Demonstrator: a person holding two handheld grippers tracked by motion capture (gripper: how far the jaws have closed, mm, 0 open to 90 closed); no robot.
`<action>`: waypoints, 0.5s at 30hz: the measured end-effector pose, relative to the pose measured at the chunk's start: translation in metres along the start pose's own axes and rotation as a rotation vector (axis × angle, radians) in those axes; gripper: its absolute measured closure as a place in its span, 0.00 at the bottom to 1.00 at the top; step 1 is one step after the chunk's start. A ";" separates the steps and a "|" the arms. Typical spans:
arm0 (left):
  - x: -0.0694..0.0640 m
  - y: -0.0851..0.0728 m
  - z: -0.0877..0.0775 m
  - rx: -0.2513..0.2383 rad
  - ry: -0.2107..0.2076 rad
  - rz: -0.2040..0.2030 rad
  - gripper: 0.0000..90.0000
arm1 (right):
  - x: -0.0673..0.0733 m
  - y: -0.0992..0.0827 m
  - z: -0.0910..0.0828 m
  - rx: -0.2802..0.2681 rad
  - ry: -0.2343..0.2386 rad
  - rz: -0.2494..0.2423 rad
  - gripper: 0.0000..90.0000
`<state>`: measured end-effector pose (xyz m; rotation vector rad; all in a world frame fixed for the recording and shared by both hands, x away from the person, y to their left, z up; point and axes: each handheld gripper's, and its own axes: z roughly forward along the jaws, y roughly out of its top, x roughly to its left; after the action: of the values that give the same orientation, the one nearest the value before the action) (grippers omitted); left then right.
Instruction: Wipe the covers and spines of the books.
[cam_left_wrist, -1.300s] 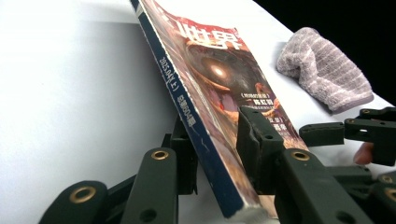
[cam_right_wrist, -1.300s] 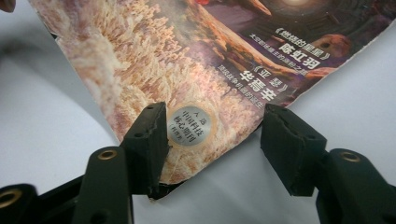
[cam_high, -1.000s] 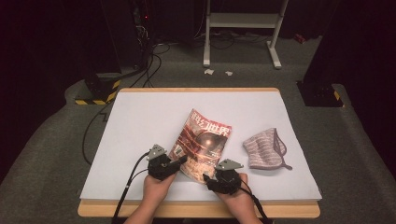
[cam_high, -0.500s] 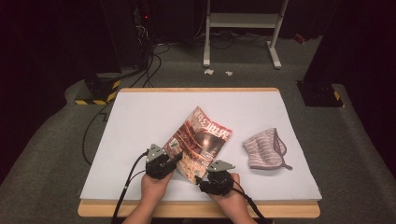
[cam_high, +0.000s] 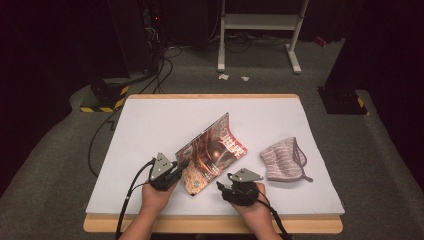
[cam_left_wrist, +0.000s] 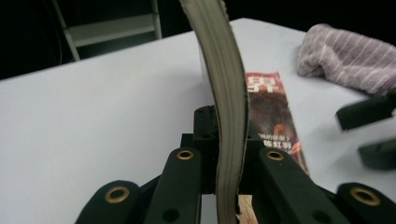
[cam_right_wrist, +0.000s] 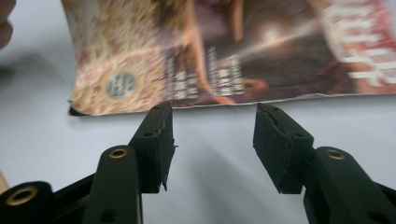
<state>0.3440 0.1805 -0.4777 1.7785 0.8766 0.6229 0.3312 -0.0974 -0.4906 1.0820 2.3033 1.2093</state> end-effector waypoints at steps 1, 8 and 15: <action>0.000 -0.005 0.001 0.000 0.006 -0.009 0.93 | -0.004 -0.001 -0.003 -0.008 -0.011 0.008 0.52; 0.001 -0.019 0.002 0.008 -0.008 -0.019 0.92 | -0.033 -0.004 -0.021 -0.048 -0.093 0.042 0.50; -0.001 -0.021 0.002 0.007 -0.008 -0.004 0.92 | -0.067 -0.007 -0.045 -0.070 -0.225 0.054 0.45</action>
<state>0.3390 0.1834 -0.4983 1.7844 0.8777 0.6102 0.3461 -0.1756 -0.4737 1.1965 2.0607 1.1155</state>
